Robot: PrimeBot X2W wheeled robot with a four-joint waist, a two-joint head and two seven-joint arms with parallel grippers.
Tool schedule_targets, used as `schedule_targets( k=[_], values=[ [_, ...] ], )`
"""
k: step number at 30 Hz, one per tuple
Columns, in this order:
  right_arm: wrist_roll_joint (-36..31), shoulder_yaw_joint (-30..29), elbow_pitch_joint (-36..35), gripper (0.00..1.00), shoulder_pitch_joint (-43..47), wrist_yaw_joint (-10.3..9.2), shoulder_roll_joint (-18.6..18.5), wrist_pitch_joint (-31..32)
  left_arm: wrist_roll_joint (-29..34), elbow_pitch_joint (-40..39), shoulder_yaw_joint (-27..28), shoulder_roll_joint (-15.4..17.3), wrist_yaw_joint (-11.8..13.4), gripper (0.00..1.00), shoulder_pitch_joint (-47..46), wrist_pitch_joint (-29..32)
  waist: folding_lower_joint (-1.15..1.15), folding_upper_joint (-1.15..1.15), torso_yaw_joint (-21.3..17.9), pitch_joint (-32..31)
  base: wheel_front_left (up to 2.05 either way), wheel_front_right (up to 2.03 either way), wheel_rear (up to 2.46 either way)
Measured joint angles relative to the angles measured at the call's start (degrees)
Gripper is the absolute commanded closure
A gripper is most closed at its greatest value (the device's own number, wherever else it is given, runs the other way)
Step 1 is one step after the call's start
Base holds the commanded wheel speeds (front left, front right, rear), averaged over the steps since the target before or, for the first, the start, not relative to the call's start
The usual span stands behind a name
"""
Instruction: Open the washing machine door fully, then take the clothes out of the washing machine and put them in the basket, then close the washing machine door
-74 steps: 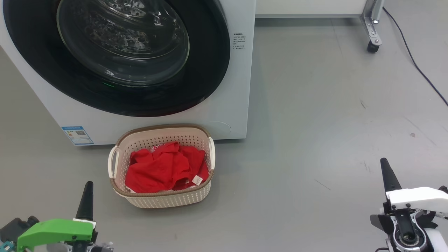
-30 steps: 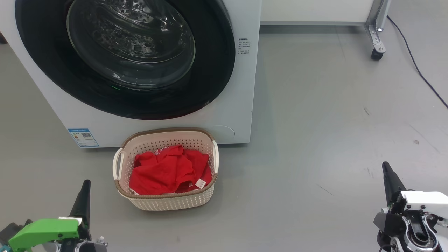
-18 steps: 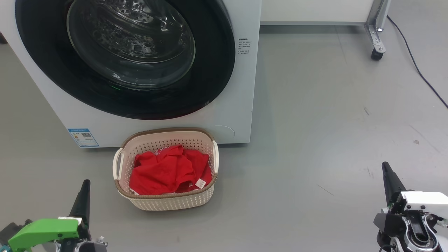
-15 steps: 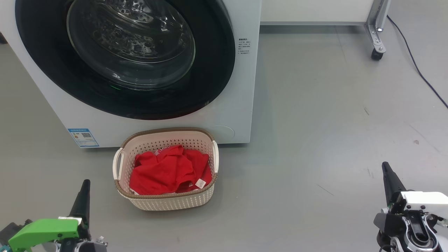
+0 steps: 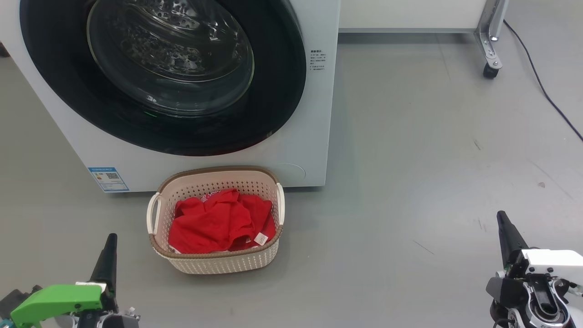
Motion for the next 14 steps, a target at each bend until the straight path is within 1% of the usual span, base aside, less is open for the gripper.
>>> schedule_targets(
  k=[14],
  values=[
    [0.00, -0.07, 0.14, 1.00, -0.19, 0.00, 0.08, 0.00, 0.01, -0.01, 0.04, 0.00, 0.00, 1.00, -0.02, 0.00, 0.00, 0.00, 0.00, 0.00, 0.00, 0.00, 0.00]
  ],
)
